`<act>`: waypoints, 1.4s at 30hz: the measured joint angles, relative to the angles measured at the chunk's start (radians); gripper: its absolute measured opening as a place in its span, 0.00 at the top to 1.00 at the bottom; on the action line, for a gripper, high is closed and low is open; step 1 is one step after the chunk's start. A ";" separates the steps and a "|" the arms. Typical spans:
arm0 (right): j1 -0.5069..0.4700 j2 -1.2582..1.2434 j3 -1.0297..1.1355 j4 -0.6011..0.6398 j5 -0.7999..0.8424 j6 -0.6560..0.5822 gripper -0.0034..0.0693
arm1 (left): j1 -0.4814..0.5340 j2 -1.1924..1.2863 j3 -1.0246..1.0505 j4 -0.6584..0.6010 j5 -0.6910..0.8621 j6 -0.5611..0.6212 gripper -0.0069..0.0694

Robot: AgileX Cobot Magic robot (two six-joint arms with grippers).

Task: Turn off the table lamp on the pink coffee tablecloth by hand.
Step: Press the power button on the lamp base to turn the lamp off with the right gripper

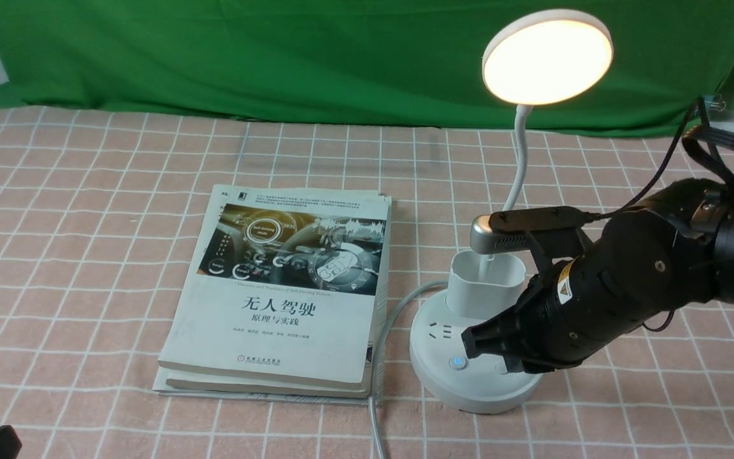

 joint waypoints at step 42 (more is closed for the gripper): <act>0.000 0.122 -0.081 -0.014 0.036 0.052 0.89 | 0.000 0.000 0.000 0.000 0.000 0.000 0.90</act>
